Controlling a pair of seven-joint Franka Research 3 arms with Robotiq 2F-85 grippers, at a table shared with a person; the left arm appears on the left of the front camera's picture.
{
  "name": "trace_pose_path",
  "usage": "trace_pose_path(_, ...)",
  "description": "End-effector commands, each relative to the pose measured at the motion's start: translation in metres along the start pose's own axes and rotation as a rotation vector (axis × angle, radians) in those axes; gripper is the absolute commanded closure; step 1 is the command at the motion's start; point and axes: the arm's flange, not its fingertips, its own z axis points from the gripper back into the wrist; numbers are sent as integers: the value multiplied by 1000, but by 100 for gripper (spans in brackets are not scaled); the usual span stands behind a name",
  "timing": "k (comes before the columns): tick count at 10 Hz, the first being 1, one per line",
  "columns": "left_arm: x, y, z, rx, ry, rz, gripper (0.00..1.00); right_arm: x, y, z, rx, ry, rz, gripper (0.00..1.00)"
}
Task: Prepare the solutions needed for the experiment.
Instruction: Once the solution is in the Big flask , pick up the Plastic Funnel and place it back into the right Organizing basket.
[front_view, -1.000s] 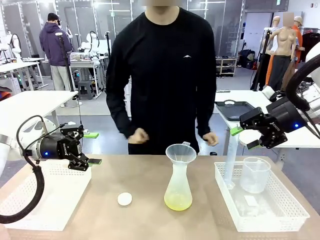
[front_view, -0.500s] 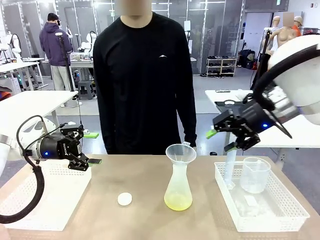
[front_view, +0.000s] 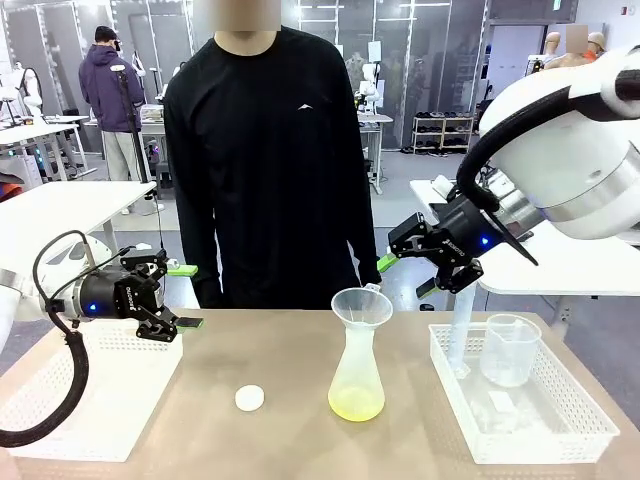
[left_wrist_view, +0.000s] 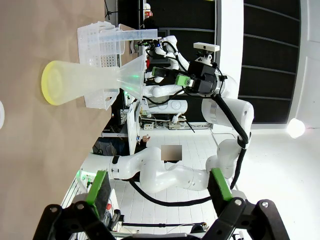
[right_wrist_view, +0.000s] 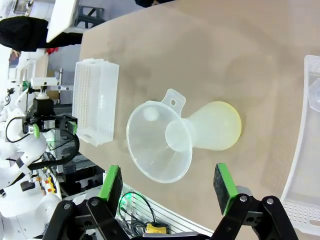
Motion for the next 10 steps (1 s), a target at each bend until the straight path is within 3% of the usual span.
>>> trace_pose_path(1, 0, -2, 0, -6, 5, 5, 0, 4, 7, -7, -53, -11, -45, 8)
trace_pose_path(9, 0, -2, 0, -6, 5, 5, 0, 6, -6, -67, -59, 42, -75, 8)
trace_pose_path(10, 0, -2, 0, -6, 5, 5, 0, 4, -8, -69, -43, 48, -51, 14)
